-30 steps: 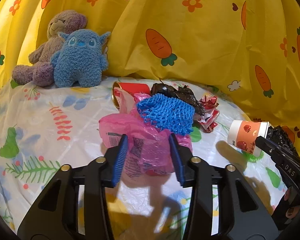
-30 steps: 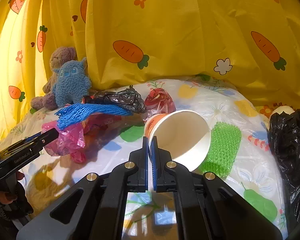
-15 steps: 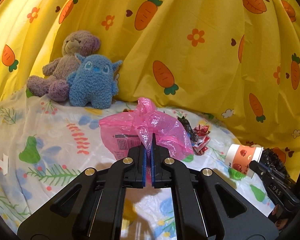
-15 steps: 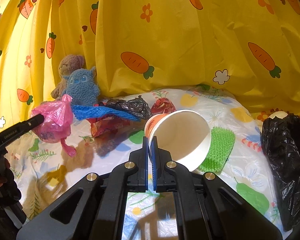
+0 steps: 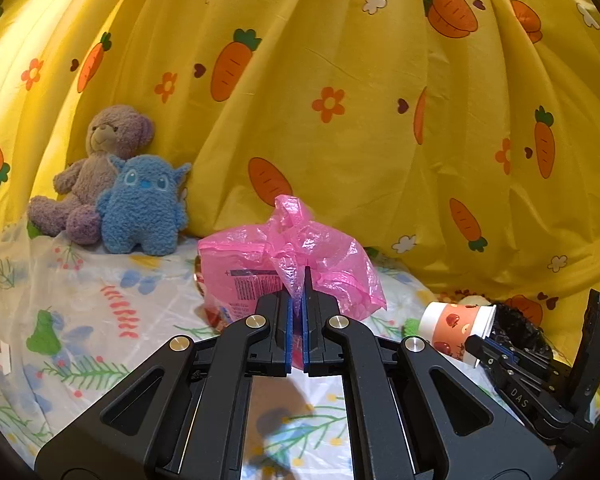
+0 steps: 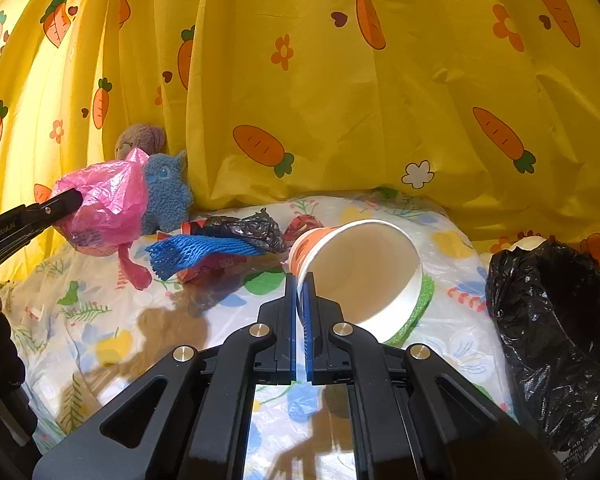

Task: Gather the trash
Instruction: 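Grasp and lift the pink plastic bag with the left tool while the right tool holds the cup, then carry the pink bag and white-orange cup over the black trash bag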

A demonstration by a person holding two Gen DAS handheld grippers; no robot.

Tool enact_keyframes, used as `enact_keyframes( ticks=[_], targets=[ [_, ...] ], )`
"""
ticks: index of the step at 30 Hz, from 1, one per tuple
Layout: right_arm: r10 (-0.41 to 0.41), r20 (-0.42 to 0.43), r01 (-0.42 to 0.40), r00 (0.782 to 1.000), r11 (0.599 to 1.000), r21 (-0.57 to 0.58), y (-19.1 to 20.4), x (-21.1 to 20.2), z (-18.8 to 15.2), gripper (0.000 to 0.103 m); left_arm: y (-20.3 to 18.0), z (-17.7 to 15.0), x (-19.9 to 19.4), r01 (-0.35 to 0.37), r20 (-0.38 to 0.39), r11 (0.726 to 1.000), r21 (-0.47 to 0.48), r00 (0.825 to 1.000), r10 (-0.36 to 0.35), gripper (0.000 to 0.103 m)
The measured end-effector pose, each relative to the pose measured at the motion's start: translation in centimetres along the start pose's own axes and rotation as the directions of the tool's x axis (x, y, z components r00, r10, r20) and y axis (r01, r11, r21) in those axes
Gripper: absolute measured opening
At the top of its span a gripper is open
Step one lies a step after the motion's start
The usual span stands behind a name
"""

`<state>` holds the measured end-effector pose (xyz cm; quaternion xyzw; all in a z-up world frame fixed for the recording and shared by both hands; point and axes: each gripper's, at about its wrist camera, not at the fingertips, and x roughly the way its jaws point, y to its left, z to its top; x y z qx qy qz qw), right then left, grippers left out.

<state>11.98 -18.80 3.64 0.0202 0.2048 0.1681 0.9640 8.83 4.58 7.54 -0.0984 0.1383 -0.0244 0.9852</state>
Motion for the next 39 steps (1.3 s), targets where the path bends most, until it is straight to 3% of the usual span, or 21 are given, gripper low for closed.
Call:
enact_keyframes(
  ticks=[5,11,16,19,27,33,39],
  targets=[
    [-0.046,0.023,0.046,0.999,0.999,-0.005,-1.3,-1.5,0.0,0.004,-3.4,-0.3,0.7,0.078,-0.017,0.997,0.027,0.997,-0.078,0.002],
    [-0.155,0.055,0.155,0.986,0.988,0.004,-4.5,-4.0,0.2,0.004,-10.0,-0.7,2.5,0.203,-0.050,0.973,0.107,0.979,-0.199,0.002],
    [-0.268,0.077,0.267,0.960,0.963,0.031,-8.3,-6.2,0.5,0.004,-16.4,-1.3,4.2,0.333,-0.085,0.931,0.153,0.943,-0.323,0.002],
    [-0.341,0.088,0.337,0.936,0.940,0.053,-10.8,-7.5,0.6,0.004,-20.0,-1.7,5.3,0.412,-0.102,0.896,0.169,0.911,-0.400,0.002],
    [-0.472,0.074,0.462,0.879,0.879,0.119,-16.8,-9.3,-0.1,0.004,-27.0,-3.2,9.0,0.541,-0.157,0.824,0.165,0.840,-0.520,0.002],
    [-0.505,0.043,0.495,0.862,0.858,0.141,-19.6,-9.1,-0.8,0.004,-30.3,-4.2,11.2,0.583,-0.178,0.795,0.168,0.811,-0.557,0.002],
    [-0.509,0.020,0.500,0.860,0.851,0.164,-21.0,-8.3,-1.1,0.004,-32.3,-5.4,12.9,0.597,-0.206,0.783,0.175,0.800,-0.564,0.002]
  ],
)
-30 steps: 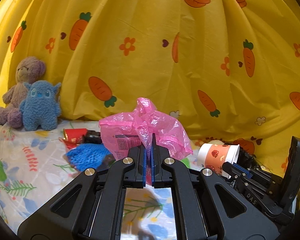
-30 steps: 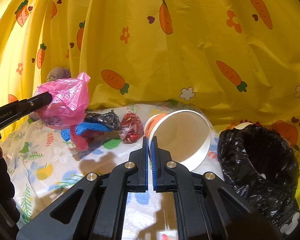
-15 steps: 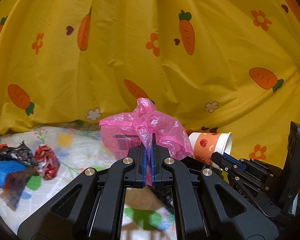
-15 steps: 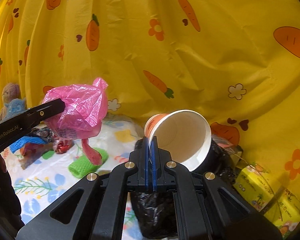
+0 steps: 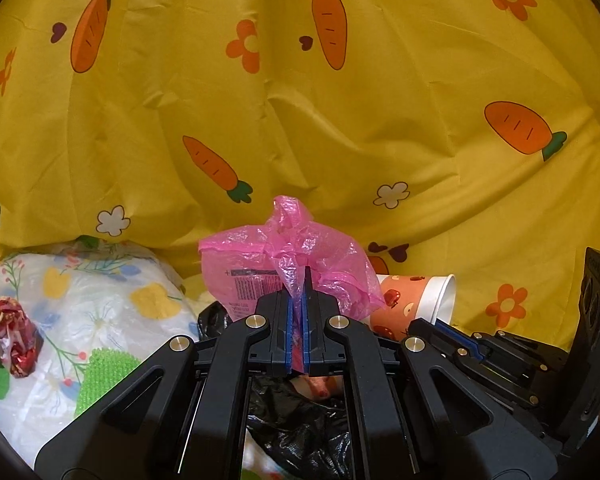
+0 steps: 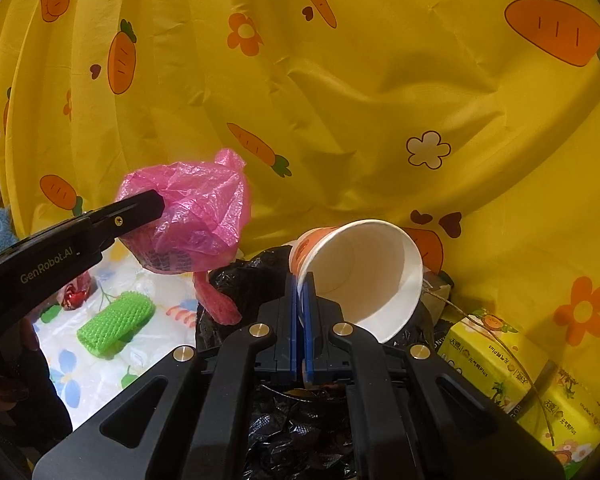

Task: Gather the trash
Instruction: 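Carry the pink bag and white-orange cup over the black trash bag, then open the left tool to drop the pink bag while the right tool drops the cup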

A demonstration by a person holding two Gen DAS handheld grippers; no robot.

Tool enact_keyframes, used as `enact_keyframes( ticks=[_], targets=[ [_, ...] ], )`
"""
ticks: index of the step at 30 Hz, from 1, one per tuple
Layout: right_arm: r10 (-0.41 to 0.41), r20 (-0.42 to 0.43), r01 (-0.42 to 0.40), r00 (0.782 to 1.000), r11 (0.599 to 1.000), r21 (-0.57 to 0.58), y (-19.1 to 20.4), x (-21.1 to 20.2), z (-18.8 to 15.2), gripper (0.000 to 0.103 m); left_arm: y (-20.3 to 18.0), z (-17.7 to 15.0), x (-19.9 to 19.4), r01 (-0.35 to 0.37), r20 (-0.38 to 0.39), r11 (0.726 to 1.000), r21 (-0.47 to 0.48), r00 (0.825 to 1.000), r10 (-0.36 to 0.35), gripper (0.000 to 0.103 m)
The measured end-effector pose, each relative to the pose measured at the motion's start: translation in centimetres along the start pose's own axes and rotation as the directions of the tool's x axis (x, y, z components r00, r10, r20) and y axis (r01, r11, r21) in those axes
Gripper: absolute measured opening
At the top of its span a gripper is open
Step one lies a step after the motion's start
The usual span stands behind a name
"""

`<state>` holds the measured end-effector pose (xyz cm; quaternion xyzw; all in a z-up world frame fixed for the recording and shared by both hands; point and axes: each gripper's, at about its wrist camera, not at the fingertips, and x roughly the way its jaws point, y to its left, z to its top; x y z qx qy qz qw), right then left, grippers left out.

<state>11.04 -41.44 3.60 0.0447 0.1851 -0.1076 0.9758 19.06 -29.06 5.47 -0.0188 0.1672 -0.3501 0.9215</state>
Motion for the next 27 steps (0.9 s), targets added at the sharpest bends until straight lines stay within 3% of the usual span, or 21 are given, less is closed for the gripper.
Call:
enact_keyframes(
  ticks=[10,27],
  targets=[
    [-0.016,-0.028,0.016,0.999,1.000,0.010,-1.1,1.4,-0.3,0.004,-0.9,-0.9,3.1,0.039,-0.035,0.999,0.000,0.999,-0.039,0.003],
    [-0.020,-0.061,0.022,0.998,0.999,0.029,-2.2,2.9,-0.8,0.004,-1.1,-2.5,5.5,0.024,-0.085,1.000,0.017,0.996,-0.023,0.003]
  ],
)
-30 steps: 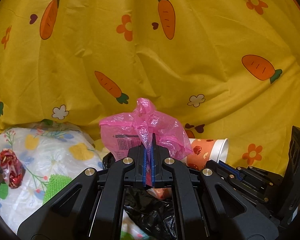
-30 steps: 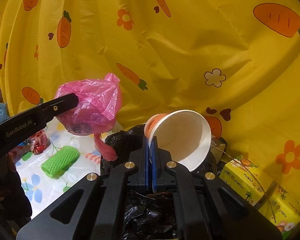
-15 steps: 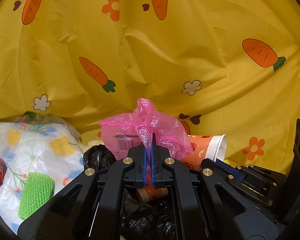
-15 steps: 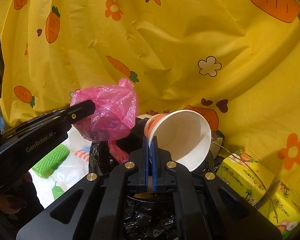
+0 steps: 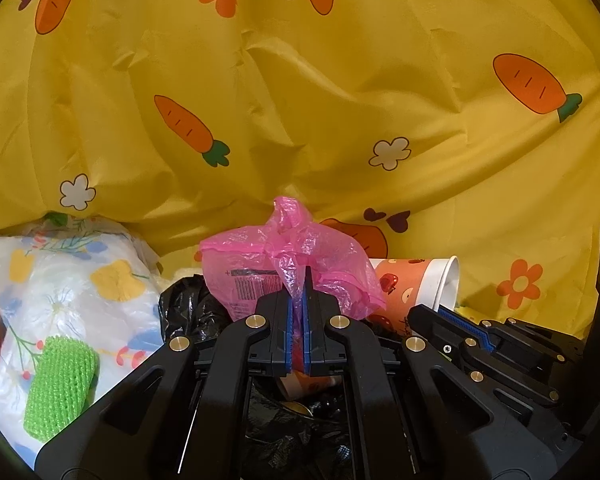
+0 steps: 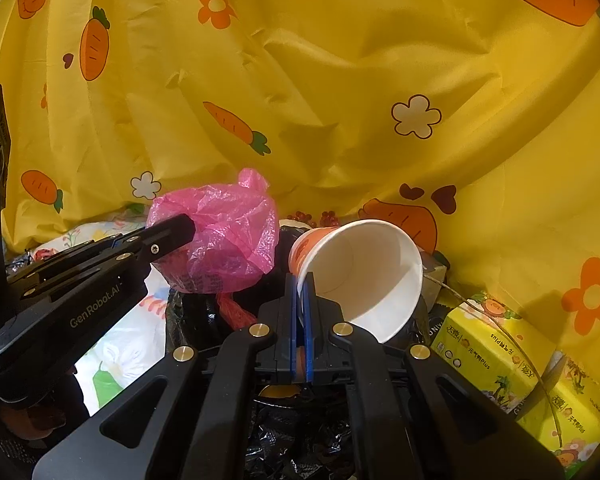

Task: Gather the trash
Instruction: 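Open the left tool to drop the pink bag while the right tool drops the cup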

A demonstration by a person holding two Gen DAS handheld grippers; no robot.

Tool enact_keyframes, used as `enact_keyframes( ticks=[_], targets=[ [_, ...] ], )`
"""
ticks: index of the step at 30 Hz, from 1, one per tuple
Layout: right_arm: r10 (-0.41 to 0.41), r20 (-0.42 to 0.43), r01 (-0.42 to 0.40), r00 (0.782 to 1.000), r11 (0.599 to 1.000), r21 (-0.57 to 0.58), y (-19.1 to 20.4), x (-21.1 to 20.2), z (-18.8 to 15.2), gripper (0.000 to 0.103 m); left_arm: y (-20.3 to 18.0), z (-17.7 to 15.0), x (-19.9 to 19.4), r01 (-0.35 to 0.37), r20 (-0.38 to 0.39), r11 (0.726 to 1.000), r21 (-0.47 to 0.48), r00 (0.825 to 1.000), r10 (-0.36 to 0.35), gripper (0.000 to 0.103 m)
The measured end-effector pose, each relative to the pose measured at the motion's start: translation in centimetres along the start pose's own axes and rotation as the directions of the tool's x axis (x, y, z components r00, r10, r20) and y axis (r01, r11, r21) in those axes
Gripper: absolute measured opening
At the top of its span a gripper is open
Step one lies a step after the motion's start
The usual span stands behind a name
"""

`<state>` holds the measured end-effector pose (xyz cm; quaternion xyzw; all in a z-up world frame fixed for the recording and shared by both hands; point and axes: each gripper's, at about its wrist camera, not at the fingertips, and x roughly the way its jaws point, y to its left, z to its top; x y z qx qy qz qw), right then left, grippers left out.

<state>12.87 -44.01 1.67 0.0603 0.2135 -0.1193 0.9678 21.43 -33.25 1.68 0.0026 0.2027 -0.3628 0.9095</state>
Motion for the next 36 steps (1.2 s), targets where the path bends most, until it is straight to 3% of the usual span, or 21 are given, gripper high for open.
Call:
enact_keyframes(
  ticks=[4,7,9,14,18,24,26,29,36],
  targets=[
    [0.002,-0.005,-0.002,1.000,1.000,0.011,-0.1,0.3,0.0,0.004,0.1,-0.2,0.5,0.007,-0.025,1.000,0.004,1.000,-0.007,0.005],
    [0.007,-0.012,-0.007,1.000,1.000,0.018,-0.2,0.6,0.1,0.004,0.2,-0.2,0.5,0.005,-0.026,1.000,0.012,1.000,-0.004,0.023],
    [0.007,-0.015,-0.007,1.000,1.000,0.022,-0.3,0.7,0.1,0.004,0.5,-0.2,0.2,-0.011,-0.015,1.000,0.009,1.000,0.011,0.043],
    [0.011,-0.025,-0.010,1.000,0.999,0.037,-0.6,1.1,0.2,0.004,2.2,0.0,-1.5,-0.078,0.031,0.996,-0.045,0.996,0.079,0.079],
    [0.010,-0.027,-0.009,1.000,0.999,0.035,-0.3,1.2,0.3,0.005,3.4,-0.1,-4.0,-0.153,0.072,0.986,-0.066,0.985,0.157,0.093],
    [0.009,-0.025,-0.008,1.000,0.999,0.037,0.0,1.2,0.4,0.013,5.5,-0.6,-7.7,-0.262,0.101,0.959,-0.105,0.957,0.272,0.097],
    [0.003,-0.021,-0.002,1.000,1.000,0.029,0.2,1.2,0.5,0.032,6.1,-0.7,-8.8,-0.295,0.103,0.949,-0.114,0.946,0.306,0.097],
    [-0.007,-0.004,0.007,1.000,1.000,0.030,0.6,0.9,0.6,0.048,7.1,-1.2,-10.3,-0.339,0.099,0.931,-0.133,0.930,0.353,0.097],
    [-0.010,0.042,0.009,0.999,1.000,0.022,2.1,-0.7,0.7,0.070,9.1,-2.3,-13.0,-0.427,0.082,0.891,-0.157,0.893,0.442,0.097]
  ],
)
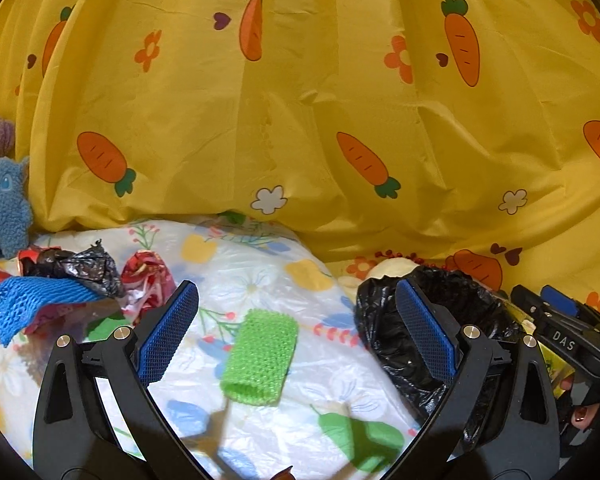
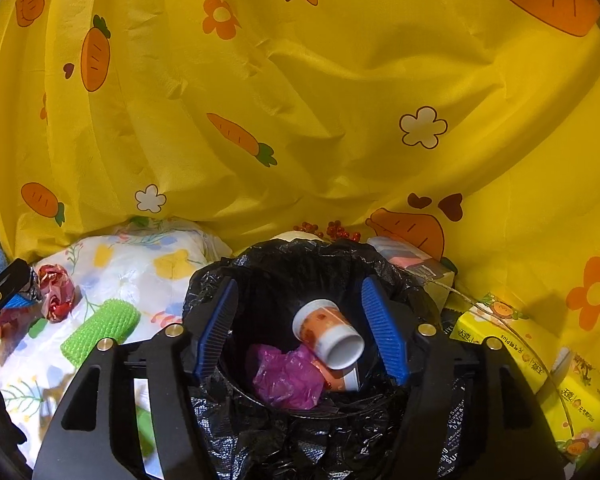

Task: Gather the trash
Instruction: 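Open the left tool to drop the pink bag while the right tool drops the cup, then move both open tools back over the remaining items on the table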

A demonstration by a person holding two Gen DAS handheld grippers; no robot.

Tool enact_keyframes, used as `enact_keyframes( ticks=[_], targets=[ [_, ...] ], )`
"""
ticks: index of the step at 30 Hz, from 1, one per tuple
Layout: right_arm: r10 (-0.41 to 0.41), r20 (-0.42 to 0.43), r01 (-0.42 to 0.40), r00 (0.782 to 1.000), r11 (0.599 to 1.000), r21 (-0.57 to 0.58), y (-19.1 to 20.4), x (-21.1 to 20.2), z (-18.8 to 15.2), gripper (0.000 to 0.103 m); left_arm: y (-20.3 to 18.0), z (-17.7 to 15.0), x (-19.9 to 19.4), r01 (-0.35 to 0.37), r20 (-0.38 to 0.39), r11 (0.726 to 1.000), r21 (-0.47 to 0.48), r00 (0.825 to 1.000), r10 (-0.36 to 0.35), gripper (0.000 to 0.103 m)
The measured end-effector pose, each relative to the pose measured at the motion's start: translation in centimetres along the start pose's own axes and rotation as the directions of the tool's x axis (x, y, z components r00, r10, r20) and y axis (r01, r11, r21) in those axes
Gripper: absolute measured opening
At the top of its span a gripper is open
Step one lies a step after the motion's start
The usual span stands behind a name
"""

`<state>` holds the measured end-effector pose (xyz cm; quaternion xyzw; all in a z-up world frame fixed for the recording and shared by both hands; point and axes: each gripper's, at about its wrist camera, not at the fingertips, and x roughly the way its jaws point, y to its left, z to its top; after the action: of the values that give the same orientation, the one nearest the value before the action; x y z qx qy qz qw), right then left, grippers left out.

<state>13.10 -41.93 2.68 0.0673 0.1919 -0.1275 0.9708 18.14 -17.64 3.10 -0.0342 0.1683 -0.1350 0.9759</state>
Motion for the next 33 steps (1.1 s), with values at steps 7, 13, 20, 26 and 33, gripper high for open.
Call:
enact_keyframes(
  ticks=[7,13,20,26,33],
  targets=[
    [0.008,0.068,-0.009,0.998,1.000,0.001,2.4,-2.2,-0.3,0.088,3.1,-0.7,-1.7,-0.078,-0.005,0.997,-0.008,0.997,0.078,0.097],
    [0.040,0.085,-0.041,0.996,0.999,0.016,4.5,-3.5,-0.8,0.093,6.3,-1.1,-3.2,-0.166,-0.007,0.986,-0.019,0.986,0.166,0.097],
    [0.128,0.073,-0.127,0.989,0.992,-0.016,8.8,-4.2,-1.8,0.095,9.6,-1.6,-5.3,-0.243,-0.010,0.970,-0.033,0.970,0.242,0.097],
    [0.197,0.036,-0.195,0.980,0.979,-0.058,13.2,-4.4,-2.7,0.095,13.0,-2.0,-7.1,-0.298,-0.014,0.953,-0.057,0.954,0.298,0.097],
    [0.272,-0.003,-0.271,0.962,0.957,-0.103,18.7,-4.1,-3.2,0.095,18.2,-2.4,-9.1,-0.375,-0.026,0.920,-0.117,0.927,0.375,0.097]
  ],
)
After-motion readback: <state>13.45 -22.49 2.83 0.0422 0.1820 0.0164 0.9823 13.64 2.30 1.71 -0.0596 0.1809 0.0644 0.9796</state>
